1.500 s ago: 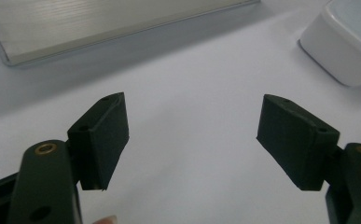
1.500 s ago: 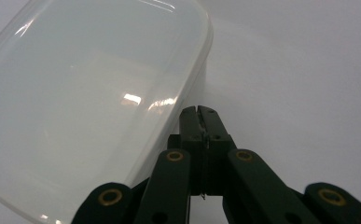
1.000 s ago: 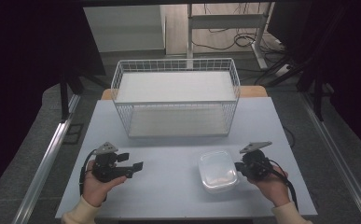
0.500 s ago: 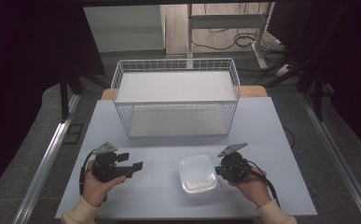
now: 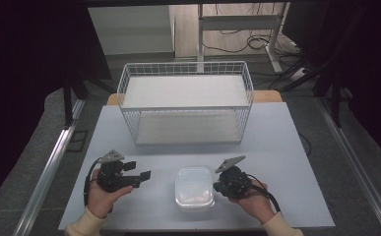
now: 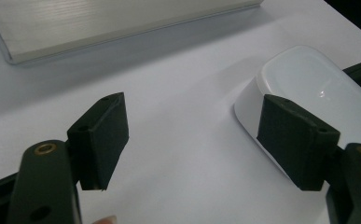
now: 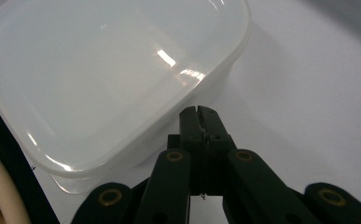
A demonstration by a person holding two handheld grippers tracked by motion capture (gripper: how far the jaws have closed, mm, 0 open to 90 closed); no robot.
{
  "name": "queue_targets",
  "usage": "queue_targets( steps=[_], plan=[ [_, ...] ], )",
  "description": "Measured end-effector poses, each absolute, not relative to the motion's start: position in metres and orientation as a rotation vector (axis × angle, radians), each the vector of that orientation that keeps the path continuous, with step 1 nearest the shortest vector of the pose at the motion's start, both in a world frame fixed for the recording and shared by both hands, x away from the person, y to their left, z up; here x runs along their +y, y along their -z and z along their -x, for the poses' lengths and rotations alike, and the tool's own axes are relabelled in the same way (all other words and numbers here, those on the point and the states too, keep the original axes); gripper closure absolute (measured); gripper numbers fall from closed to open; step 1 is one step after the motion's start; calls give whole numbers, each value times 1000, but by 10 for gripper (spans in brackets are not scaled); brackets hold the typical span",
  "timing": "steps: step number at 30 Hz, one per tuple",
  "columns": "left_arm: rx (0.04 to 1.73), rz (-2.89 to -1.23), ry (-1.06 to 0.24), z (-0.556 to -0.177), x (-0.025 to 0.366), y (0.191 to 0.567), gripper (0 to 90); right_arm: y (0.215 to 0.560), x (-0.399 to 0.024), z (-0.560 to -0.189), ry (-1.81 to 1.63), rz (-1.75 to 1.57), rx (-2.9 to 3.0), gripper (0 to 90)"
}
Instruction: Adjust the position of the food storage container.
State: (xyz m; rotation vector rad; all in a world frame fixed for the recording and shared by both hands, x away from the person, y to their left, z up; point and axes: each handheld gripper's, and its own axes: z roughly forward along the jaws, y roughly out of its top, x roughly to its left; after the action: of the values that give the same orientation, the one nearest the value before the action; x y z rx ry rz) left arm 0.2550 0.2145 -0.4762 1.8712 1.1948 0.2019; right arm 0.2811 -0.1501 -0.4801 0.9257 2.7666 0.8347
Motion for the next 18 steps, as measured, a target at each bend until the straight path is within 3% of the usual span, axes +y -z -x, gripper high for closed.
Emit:
queue_targets(
  steps=[10, 12, 13, 14, 15, 18],
  plan=[
    [1193, -1850, -194, -253, 215, 473, 251, 473, -185, -281, -976, -1053, 2636, 892],
    [1193, -1849, -190, -252, 214, 472, 252, 472, -197, -281, -1058, -1115, 2589, 828],
    [1193, -1848, -188, -252, 214, 472, 253, 472, -200, -281, -1084, -1129, 2573, 754],
    [1193, -1848, -188, -252, 214, 472, 253, 472, -200, -281, -1084, -1129, 2573, 754],
    [1194, -1848, -186, -252, 214, 472, 253, 471, -204, -280, -1146, -1139, 2520, 561],
    [1211, -1847, -192, -252, 216, 471, 251, 471, -207, -281, -1213, -1162, 2491, 393]
  ],
)
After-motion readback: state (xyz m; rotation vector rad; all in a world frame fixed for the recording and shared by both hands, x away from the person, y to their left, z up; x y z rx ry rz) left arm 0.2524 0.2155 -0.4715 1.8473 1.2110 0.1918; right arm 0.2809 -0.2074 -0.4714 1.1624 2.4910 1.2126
